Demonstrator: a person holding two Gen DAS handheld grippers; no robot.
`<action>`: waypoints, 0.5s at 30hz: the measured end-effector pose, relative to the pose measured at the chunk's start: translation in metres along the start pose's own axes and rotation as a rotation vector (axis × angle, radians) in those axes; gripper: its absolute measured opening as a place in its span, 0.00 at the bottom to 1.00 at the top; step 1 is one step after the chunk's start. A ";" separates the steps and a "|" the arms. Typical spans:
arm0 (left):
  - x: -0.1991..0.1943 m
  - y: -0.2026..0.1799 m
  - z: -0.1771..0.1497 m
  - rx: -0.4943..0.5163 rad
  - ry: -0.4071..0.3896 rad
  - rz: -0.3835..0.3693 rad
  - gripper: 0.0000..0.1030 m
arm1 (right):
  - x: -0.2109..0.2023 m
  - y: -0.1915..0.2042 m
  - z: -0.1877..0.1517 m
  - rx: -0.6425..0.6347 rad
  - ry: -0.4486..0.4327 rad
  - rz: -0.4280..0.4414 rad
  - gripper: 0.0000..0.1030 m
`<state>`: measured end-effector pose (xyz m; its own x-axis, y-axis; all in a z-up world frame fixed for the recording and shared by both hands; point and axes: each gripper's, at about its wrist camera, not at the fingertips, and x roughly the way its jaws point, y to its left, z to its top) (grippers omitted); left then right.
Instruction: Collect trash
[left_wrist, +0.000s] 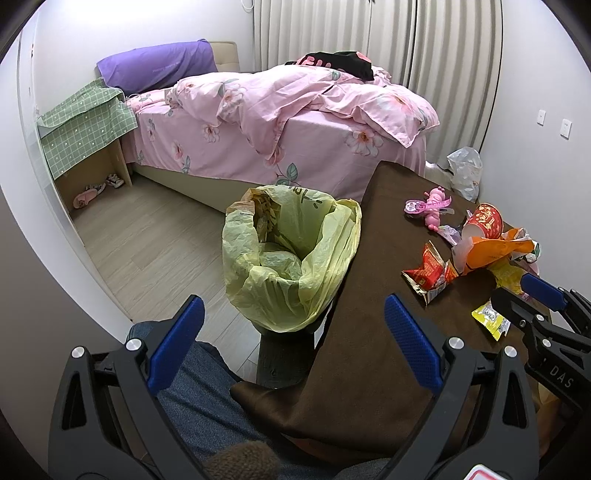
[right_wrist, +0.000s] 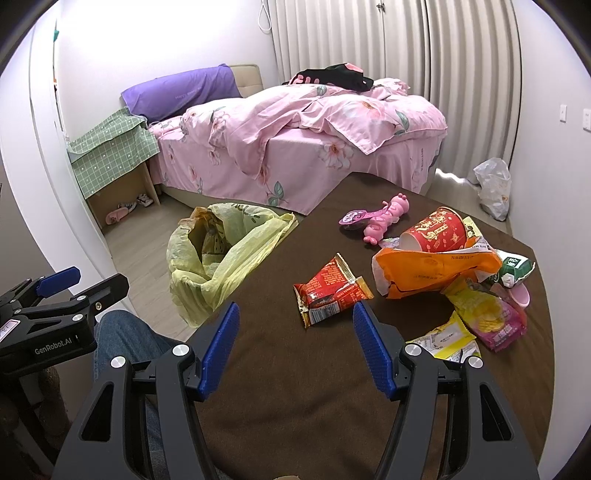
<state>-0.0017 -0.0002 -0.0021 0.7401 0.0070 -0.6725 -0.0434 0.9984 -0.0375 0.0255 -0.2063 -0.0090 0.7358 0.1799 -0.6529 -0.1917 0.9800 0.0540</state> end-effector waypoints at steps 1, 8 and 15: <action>0.000 0.000 0.000 0.000 0.000 0.000 0.90 | 0.000 0.000 0.000 0.000 0.000 0.000 0.59; 0.000 0.000 0.000 0.000 0.000 -0.001 0.90 | 0.000 0.001 0.000 0.001 0.001 0.000 0.59; 0.000 0.001 0.000 -0.001 0.001 -0.002 0.90 | 0.000 0.000 -0.001 0.001 0.002 0.001 0.59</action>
<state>-0.0015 0.0005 -0.0019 0.7396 0.0051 -0.6730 -0.0430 0.9983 -0.0396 0.0249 -0.2065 -0.0100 0.7343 0.1812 -0.6542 -0.1921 0.9798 0.0557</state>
